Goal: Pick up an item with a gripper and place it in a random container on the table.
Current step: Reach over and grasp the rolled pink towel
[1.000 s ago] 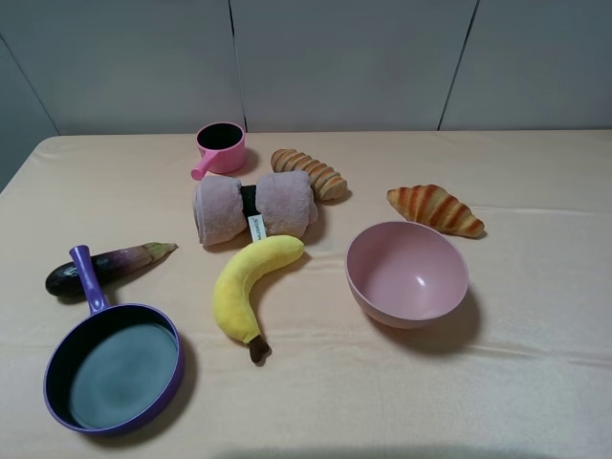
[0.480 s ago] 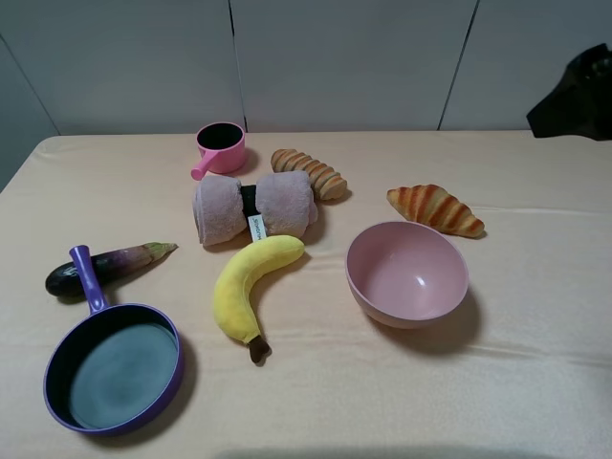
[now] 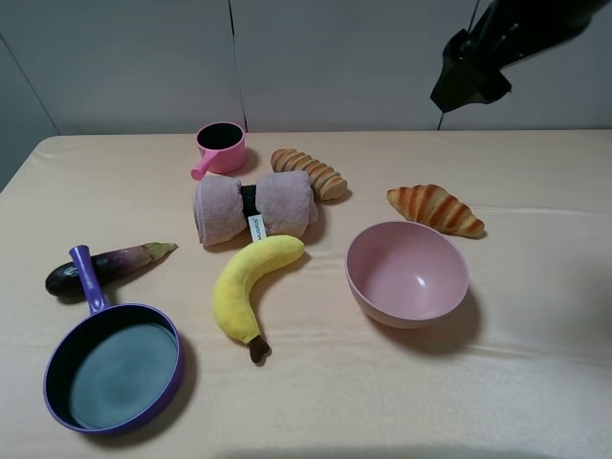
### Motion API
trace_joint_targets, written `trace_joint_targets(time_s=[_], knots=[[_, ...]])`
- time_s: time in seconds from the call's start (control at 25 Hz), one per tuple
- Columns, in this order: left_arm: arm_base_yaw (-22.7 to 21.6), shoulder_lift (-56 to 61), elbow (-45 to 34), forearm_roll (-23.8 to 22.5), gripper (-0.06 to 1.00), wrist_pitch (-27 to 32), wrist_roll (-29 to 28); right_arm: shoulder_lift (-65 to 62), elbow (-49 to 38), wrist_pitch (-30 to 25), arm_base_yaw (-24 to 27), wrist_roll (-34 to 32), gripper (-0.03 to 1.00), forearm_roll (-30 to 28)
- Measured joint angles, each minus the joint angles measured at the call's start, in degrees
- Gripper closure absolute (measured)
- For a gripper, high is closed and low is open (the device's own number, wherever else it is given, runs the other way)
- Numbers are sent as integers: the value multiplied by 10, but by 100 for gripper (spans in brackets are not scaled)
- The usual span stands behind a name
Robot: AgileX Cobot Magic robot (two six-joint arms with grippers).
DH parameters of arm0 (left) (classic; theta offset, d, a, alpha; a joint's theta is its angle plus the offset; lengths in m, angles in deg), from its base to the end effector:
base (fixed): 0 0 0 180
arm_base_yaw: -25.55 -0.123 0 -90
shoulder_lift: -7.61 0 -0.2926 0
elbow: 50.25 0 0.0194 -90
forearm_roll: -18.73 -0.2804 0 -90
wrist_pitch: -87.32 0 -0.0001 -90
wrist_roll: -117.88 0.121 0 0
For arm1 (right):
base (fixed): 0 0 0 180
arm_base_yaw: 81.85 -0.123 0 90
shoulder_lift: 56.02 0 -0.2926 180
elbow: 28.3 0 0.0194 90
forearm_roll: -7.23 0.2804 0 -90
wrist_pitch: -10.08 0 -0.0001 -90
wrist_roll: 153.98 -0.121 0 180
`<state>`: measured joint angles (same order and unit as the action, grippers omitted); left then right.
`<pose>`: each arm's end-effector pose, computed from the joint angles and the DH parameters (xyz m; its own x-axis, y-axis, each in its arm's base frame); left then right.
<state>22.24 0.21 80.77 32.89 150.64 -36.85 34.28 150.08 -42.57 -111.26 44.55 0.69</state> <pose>0.0373 -0.0243 0.2748 -0.4146 0.2911 -0.8622 0.2833 0.9416 0.1817 0.3125 0.1636 0.3276 -0.4846 -0.7108 -0.5097 -0.6805 0.6725 -0.2909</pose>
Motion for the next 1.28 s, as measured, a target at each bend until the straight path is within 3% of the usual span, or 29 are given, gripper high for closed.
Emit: trace_joint_targets(time_s=[0.2,0.68,1.28], knots=[[0,0,0,0,6,0,0,91,96,-27,-8,72,27,25],[0,0,0,0,6,0,0,278,324,-126,-12,122,27,41],[0,0,0,0,6,0,0,419,414,-121,-65,190,27,87]])
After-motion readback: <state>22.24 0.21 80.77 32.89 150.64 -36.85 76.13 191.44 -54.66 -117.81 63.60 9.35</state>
